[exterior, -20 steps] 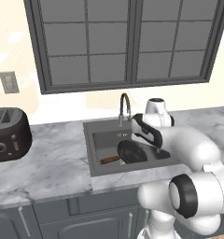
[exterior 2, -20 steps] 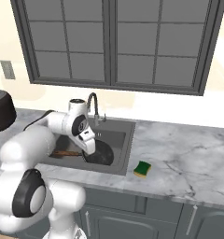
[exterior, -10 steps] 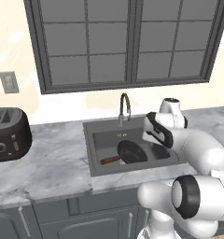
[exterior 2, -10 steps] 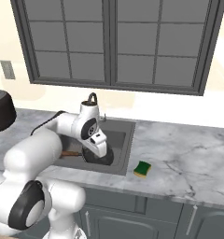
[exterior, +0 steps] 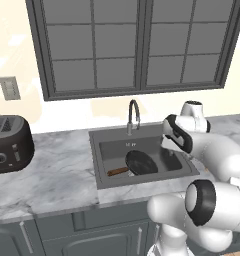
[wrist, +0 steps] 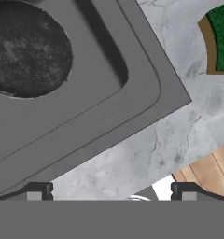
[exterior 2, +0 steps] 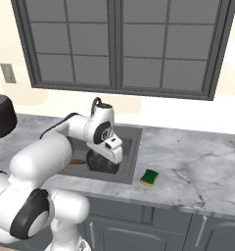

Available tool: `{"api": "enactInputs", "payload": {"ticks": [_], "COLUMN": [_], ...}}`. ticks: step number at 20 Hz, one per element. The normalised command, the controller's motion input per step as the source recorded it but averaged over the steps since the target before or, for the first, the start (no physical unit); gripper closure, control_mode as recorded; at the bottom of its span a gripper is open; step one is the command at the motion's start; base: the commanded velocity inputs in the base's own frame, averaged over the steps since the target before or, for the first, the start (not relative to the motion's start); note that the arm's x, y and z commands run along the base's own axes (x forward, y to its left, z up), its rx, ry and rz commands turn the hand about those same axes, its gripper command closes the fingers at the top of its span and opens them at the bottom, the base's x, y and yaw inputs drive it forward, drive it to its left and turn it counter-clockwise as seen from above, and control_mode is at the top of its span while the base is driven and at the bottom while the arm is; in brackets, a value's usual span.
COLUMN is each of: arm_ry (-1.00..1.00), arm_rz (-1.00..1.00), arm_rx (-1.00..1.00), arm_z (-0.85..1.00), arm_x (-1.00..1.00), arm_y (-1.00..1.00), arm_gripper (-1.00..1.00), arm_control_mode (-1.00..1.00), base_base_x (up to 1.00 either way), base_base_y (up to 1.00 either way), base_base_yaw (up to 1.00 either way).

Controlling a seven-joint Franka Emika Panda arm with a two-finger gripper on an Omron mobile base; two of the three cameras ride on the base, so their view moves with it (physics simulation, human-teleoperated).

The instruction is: Pick the pan and sponge and place them into the sink. Then turn on the water.

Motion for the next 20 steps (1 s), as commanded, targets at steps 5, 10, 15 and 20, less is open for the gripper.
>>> {"api": "enactInputs", "payload": {"ticks": [5, 10, 15, 20], "arm_ry": [0.06, 0.06, 0.07, 0.06], "arm_rz": [0.06, 0.07, 0.07, 0.07], "arm_rx": [-0.01, -0.01, -0.01, -0.01], "arm_z": [0.13, 0.09, 0.01, 0.0], "arm_x": [-0.01, 0.0, 0.0, 0.0], "arm_y": [-0.37, -0.37, -0.36, -0.34], "arm_gripper": [-1.0, -1.0, -1.0, -1.0], "arm_control_mode": [-1.0, -1.0, -1.0, -1.0], "base_base_x": [0.0, 0.0, 0.0, 0.0], "base_base_y": [0.0, 0.0, 0.0, 0.0], "base_base_yaw": [0.0, 0.0, 0.0, 0.0]}}
